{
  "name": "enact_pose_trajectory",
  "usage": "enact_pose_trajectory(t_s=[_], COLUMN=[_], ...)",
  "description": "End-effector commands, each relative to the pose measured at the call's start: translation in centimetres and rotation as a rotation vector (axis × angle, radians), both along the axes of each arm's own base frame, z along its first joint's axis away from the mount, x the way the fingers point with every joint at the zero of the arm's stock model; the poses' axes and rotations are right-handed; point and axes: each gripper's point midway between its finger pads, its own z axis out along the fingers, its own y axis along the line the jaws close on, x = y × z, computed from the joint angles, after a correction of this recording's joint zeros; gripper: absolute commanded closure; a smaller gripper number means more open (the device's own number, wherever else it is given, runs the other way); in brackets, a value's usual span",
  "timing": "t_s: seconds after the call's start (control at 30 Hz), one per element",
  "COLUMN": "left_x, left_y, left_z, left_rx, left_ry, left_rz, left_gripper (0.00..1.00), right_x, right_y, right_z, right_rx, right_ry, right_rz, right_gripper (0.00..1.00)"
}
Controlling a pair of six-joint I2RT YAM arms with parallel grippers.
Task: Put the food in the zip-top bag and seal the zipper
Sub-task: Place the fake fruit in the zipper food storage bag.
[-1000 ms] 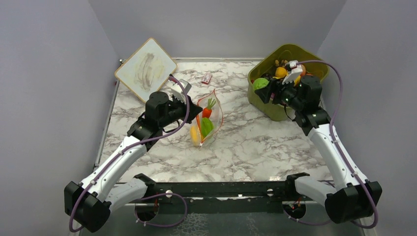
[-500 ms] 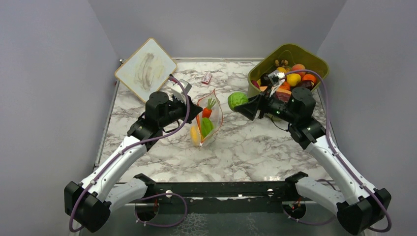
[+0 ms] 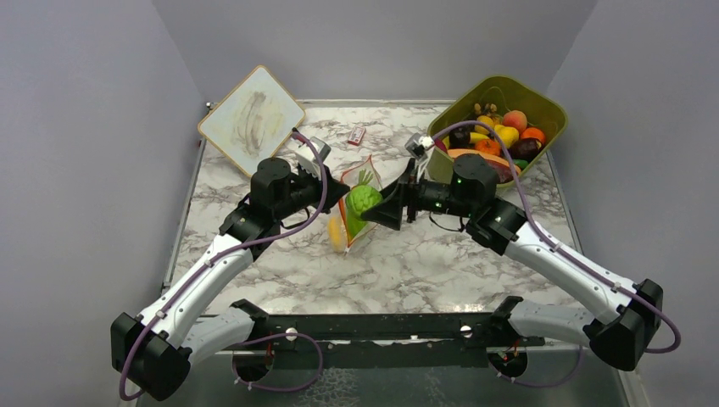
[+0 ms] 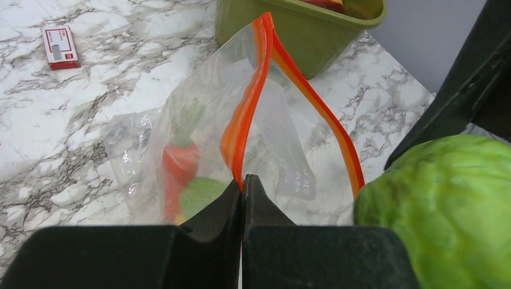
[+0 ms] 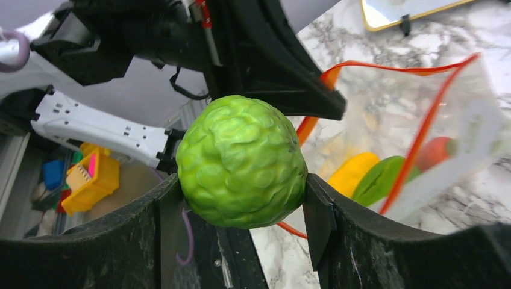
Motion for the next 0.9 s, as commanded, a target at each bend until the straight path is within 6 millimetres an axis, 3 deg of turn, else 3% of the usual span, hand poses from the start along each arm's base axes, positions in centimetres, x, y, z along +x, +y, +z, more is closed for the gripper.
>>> enact_pose_trajectory(t_s=[0.0, 0.17, 0.43, 0.73, 0.87], left_x=[-0.6, -0.9, -1.6, -2.1, -2.0], left_y=[-0.6, -0.8, -1.4, -1.5, -1.4], left_z=[1.1, 1.3, 2.1, 2.4, 2.4], left_rx=[-0.031, -0.043, -0.100, -0.107, -0.106], left_ry=[-0.040, -0.046, -0.057, -0.077, -0.074], left_rz=[-0.051, -0.071, -0.108, -0.131, -0.127], left_gripper=[1.00, 1.00, 1.00, 1.00, 1.00], right_x=[2.0, 4.4, 5.9, 8.3, 8.6], right_y=[0.1, -0.4, 0.0, 0.8, 1.5], right_z=[-0.8, -2.6, -7.3, -5.9, -6.1], right_rx=[-0.067, -0.156, -0.299, -0.243, -0.224], right_ry=[-0.035, -0.050, -0.033, -0.101, -0.082], right_rz=[-0.104, -0.206, -0.208, -0.289, -0.281], right_gripper=[0.51, 0.51, 0.49, 0.49, 0.43])
